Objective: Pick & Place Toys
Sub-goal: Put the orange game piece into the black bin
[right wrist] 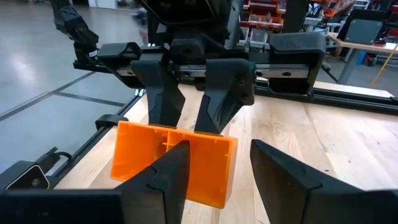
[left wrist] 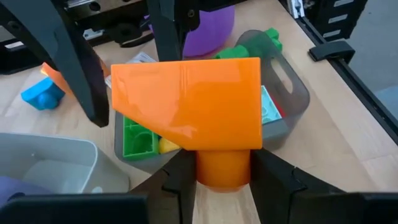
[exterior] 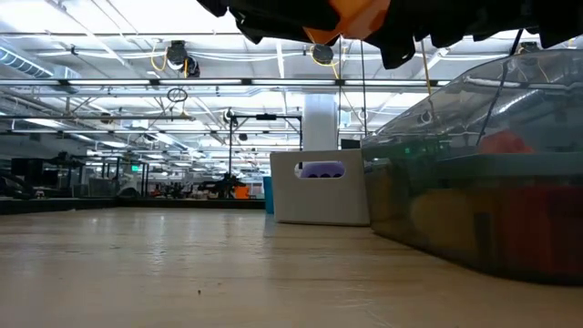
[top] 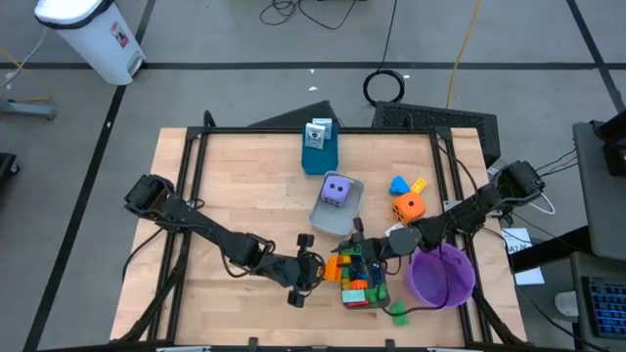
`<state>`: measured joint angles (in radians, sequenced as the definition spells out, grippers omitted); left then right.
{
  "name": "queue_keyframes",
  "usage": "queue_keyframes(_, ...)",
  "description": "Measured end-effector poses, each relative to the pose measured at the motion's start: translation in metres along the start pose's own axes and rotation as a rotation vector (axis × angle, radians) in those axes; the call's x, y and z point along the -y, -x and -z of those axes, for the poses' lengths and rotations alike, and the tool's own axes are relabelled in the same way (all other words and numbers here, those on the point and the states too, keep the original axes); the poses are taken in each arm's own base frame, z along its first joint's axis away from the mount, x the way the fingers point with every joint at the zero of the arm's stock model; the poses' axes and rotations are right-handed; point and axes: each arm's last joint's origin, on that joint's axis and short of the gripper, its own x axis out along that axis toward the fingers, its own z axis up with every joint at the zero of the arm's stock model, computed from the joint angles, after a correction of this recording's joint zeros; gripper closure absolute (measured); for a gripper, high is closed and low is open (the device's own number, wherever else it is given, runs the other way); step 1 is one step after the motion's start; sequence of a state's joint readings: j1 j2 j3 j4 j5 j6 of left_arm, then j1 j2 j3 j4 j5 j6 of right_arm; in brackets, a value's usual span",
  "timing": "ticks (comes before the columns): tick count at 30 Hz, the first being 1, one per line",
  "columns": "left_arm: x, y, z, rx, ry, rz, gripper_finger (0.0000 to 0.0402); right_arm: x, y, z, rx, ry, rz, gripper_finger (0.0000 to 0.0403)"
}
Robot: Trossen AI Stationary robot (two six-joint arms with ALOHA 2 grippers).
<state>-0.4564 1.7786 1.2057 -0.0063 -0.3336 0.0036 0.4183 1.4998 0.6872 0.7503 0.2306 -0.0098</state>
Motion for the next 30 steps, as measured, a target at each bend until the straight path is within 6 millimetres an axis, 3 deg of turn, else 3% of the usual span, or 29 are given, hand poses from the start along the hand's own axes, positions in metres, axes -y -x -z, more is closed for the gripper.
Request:
queue_keyframes(9, 0.0000, 0.0001, 0.0000, -0.001, 0.005, 0.000, 0.0247, 0.0003, -0.0001, -0.0001, 0.004, 0.000, 0.009, 0.0317)
queue_keyframes(16, 0.0000, 0.0004, -0.0011, 0.009, 0.017, 0.001, 0.0263, 0.0006, -0.0002, -0.0004, 0.007, 0.002, 0.012, 0.0387)
queue_keyframes(20, 0.0003, 0.0004, -0.0011, 0.010, 0.016, 0.005, 0.0256, 0.0008, -0.0001, -0.0006, 0.008, 0.007, 0.017, 0.0391)
queue_keyframes(30, -0.0079, -0.0020, -0.0017, 0.013, 0.051, -0.025, 0.0190, 0.0019, 0.0063, -0.0082, 0.011, 0.040, 0.054, 0.0395)
